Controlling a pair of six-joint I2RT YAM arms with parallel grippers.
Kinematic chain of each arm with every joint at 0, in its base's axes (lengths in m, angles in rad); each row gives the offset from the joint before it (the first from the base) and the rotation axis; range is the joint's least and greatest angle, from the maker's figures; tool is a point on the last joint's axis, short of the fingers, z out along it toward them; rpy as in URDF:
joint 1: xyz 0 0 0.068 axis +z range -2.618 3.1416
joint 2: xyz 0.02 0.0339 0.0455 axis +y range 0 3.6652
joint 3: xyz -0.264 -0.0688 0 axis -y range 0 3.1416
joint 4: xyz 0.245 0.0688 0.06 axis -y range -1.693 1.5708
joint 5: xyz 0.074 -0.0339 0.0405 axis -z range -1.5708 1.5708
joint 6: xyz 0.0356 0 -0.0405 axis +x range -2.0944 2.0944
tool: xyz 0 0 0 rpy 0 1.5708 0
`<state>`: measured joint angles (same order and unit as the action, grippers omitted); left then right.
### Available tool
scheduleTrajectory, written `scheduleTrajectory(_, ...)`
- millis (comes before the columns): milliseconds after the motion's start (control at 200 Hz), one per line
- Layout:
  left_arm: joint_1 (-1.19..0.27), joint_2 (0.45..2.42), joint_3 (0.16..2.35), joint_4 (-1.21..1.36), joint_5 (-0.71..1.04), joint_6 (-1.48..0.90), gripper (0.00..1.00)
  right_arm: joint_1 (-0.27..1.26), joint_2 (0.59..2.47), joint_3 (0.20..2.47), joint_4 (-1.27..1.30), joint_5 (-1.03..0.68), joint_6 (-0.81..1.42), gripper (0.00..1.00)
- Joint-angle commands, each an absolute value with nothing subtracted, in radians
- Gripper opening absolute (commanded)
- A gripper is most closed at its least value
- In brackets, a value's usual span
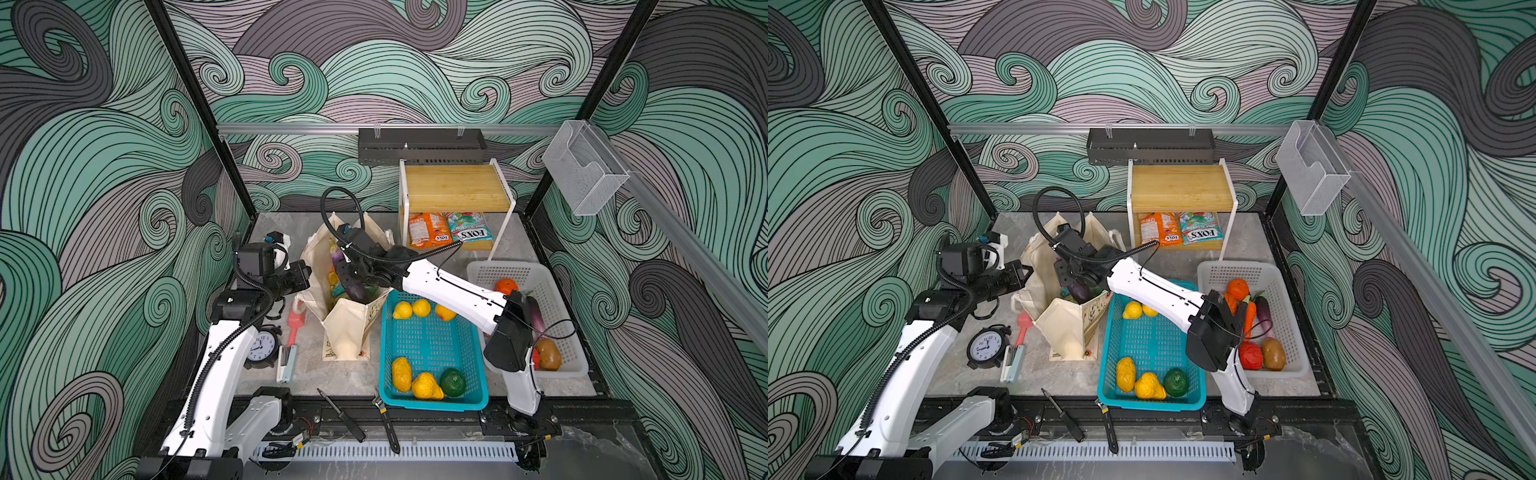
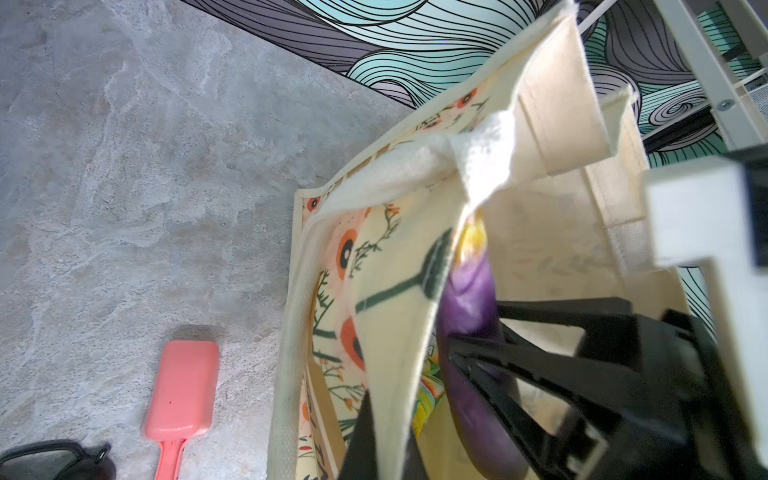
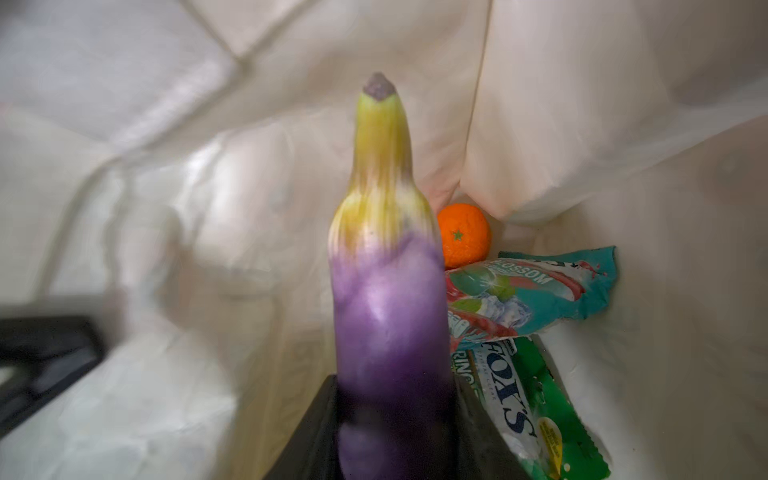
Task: Place the food into the grocery bag and tie it
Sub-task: 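Lower the purple eggplant into the tote bag and open the right gripper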
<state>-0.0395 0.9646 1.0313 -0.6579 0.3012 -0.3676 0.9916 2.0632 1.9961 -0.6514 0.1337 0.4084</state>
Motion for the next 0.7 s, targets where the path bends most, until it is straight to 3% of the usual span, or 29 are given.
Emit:
scheduleTrajectory(0,-0.035,0.953,1.028,-0.676,0.339,-0.363,0.0,0.974,2.112,1.983,-0.683,0.112,0.433,0.34)
scheduleTrajectory(285,-0.035,0.957,1.026,-0.676,0.347,-0.361,0.0,0.968,2.219,2.032,-0.728,0.144,0.423,0.35)
scheduleTrajectory(435,-0.035,0.959,1.026,-0.677,0.348,-0.361,0.0,0.968,2.256,2.037,-0.731,0.155,0.423,0.41)
scheduleTrajectory(545,-0.034,0.957,1.026,-0.677,0.347,-0.362,0.0,0.968,2.278,2.061,-0.757,0.16,0.421,0.5)
scheduleTrajectory(696,-0.032,0.954,1.025,-0.675,0.344,-0.361,0.0,0.969,2.252,2.071,-0.776,0.164,0.414,0.71)
